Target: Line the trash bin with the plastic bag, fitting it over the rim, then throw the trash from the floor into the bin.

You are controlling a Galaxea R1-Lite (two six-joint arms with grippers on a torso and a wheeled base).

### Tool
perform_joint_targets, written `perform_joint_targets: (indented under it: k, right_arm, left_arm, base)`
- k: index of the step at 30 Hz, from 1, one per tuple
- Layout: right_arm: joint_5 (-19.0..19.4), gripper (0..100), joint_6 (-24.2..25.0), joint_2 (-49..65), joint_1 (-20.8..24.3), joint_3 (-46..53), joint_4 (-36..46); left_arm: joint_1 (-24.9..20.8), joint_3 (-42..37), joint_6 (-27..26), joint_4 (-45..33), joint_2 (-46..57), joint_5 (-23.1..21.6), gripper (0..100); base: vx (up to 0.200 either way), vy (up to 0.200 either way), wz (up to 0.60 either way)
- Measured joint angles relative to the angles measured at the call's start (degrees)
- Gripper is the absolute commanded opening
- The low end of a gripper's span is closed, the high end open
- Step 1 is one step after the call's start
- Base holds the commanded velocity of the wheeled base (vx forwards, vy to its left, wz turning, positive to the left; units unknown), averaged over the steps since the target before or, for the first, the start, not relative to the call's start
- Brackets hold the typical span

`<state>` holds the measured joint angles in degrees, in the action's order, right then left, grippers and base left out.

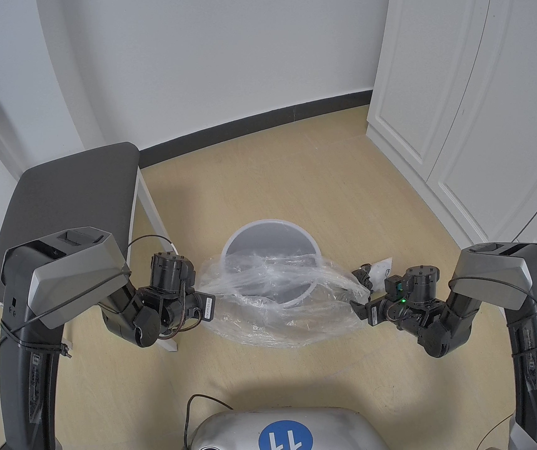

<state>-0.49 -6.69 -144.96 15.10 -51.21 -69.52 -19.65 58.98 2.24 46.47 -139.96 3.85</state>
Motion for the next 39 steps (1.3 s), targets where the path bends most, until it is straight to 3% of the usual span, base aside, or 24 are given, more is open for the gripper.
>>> perform_joint_targets:
  k: [8, 13, 17, 23, 36, 39]
  right_arm:
    - [21.97, 100, 14.87, 4.00, -3.10, 2.54, 5.36]
    - [33.93, 100, 20.32, 7.50, -6.40, 4.67, 6.77]
    - [35.73, 100, 20.72, 9.31, -9.55, 6.16, 7.36]
    - [37.66, 100, 17.62, 9.81, -12.71, 6.90, 7.50]
    - [39.11, 100, 17.18, 10.14, -15.59, 7.12, 6.50]
    - [41.02, 100, 17.31, 10.14, -16.20, 7.53, 3.27]
  left_arm:
    - [0.09, 0.11, 0.00, 0.04, -0.32, 0.00, 0]
    - [0.09, 0.04, 0.00, 0.33, -0.45, 0.00, 0]
    - [0.04, -0.02, 0.02, 0.41, -0.56, 0.00, 0]
    - [0.11, -0.02, -0.44, 0.41, -0.94, 0.05, 0]
    - [0.33, 0.12, -0.69, 0.38, -1.30, 0.09, 0]
    - [0.37, 0.15, -0.69, 0.35, -1.39, 0.09, 0]
  base:
    - [0.000, 0.000, 0.00]
    - [0.000, 0.000, 0.00]
    - [0.000, 0.000, 0.00]
    - [0.000, 0.000, 0.00]
    - [0.000, 0.000, 0.00]
    - [0.000, 0.000, 0.00]
